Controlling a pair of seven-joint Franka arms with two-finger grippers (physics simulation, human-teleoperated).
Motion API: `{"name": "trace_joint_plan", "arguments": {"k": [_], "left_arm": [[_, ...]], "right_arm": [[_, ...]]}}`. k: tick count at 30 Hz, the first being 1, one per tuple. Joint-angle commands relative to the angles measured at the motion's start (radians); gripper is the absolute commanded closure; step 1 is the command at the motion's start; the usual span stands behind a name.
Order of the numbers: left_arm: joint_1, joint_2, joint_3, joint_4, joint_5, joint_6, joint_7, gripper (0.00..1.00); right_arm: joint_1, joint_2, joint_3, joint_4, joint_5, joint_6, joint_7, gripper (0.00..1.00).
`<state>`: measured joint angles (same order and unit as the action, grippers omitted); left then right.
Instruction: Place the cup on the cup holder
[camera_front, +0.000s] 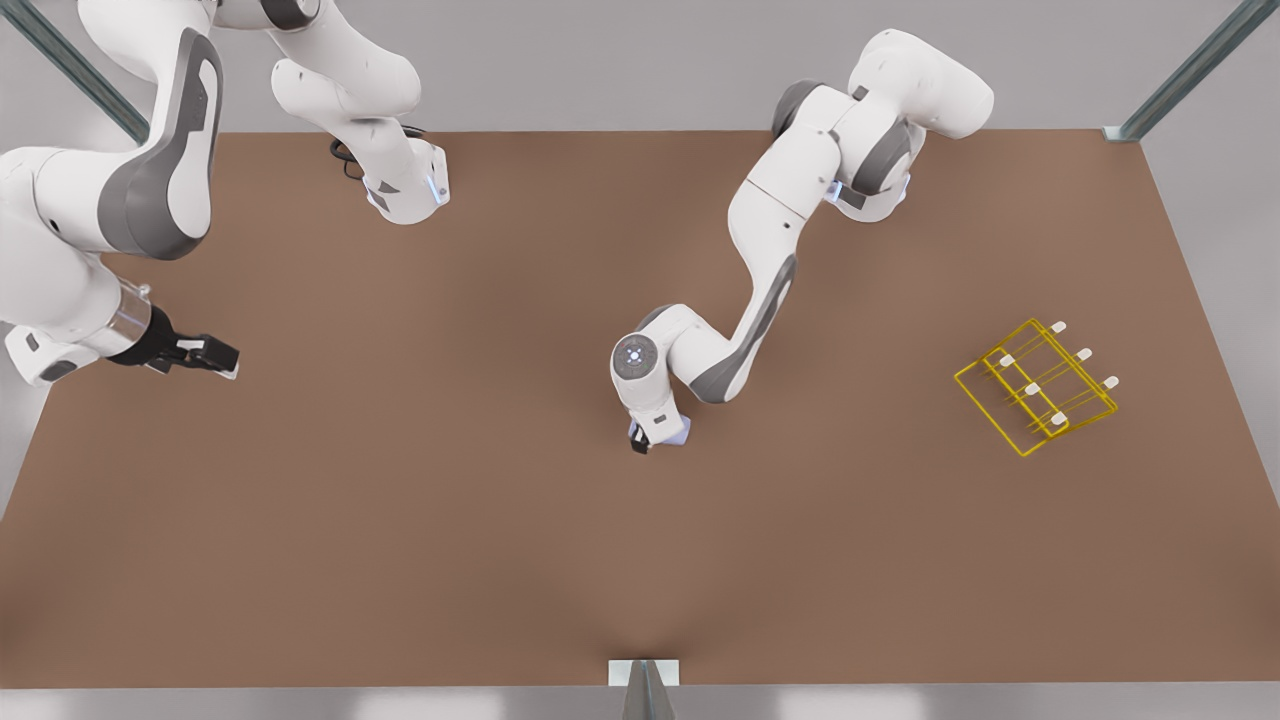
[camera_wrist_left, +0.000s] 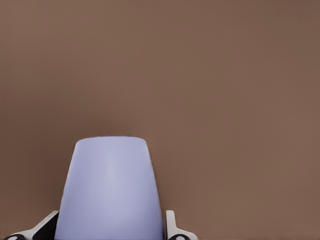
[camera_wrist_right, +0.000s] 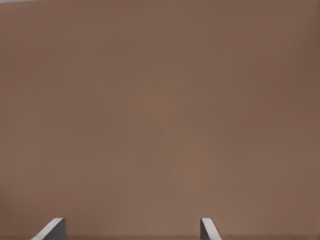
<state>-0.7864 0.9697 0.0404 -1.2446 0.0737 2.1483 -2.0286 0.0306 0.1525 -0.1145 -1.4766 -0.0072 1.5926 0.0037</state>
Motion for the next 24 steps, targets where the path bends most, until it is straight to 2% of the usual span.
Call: {"name": "trace_joint_plan", "arguments": {"k": [1,2,3,8,11,15,18,21,24], "left_arm": [[-0.001,0.000,-0.001,-0.003,0.009,0.019,0.019,0.00],[-0.001,-0.002,-0.001,-0.003,0.008,0.025,0.024,0.24],[-0.001,-0.002,-0.001,-0.003,0.008,0.024,0.028,0.26],[0.018,-0.032,-0.008,0.001,-0.011,-0.004,0.108,0.24],[0.104,-0.226,-0.002,0.005,-0.092,-0.249,0.231,0.24],[0.104,-0.238,0.059,0.004,0.152,-0.536,0.234,0.24],[0.088,-0.238,0.061,0.001,0.380,-0.751,0.212,0.23],[0.099,-0.233,0.062,-0.018,0.580,-0.841,0.179,0.23],[0.104,-0.218,0.153,-0.039,0.624,-0.828,0.134,0.22]], "right_arm": [[-0.003,0.002,-0.001,0.001,0.001,0.000,0.002,0.00],[-0.004,0.002,-0.001,0.001,0.001,0.000,0.001,0.00],[-0.011,0.002,-0.001,0.001,0.001,-0.002,-0.001,0.00],[-0.014,-0.001,-0.001,0.001,0.003,-0.005,-0.001,0.00],[-0.026,0.001,-0.001,0.001,0.006,-0.005,-0.013,0.00],[-0.028,0.002,-0.001,-0.001,0.006,-0.005,-0.005,0.00],[-0.031,0.002,-0.001,-0.001,0.007,-0.005,-0.005,0.00],[-0.031,0.002,-0.001,-0.001,0.007,-0.005,-0.005,0.00],[-0.032,0.007,-0.001,-0.002,0.007,-0.005,-0.007,0.00]]}}
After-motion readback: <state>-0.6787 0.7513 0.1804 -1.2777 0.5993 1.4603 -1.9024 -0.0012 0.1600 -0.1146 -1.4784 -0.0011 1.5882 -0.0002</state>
